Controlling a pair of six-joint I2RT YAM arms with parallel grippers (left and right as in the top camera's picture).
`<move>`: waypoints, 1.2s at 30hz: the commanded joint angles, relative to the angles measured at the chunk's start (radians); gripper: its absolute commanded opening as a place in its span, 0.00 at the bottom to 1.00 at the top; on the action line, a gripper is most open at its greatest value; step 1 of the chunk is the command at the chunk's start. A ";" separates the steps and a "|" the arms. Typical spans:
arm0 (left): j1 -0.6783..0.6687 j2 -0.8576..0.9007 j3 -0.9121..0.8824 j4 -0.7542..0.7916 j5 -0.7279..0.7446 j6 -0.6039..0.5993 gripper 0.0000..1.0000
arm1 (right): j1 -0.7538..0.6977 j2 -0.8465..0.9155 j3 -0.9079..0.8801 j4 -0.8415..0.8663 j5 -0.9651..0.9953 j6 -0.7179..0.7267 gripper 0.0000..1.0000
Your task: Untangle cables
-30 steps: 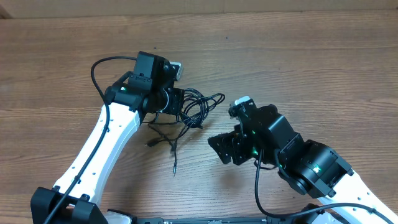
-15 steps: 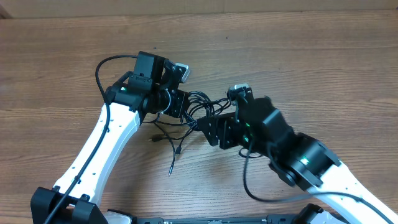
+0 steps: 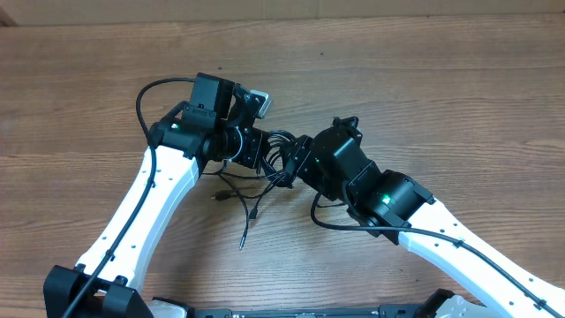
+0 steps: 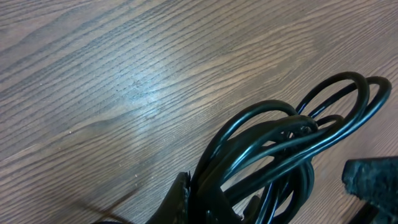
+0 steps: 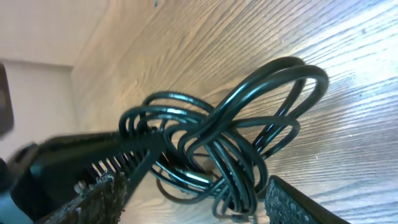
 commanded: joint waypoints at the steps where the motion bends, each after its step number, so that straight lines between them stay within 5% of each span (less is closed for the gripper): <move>1: -0.002 0.003 0.014 0.000 0.033 0.019 0.04 | -0.020 -0.002 0.026 0.019 0.045 0.084 0.71; 15: -0.002 0.003 0.014 0.004 0.085 0.019 0.04 | -0.024 0.037 0.025 0.051 0.045 0.343 0.76; 36: -0.001 0.003 0.014 -0.014 0.085 0.027 0.04 | -0.048 0.092 0.025 0.214 0.177 0.397 0.81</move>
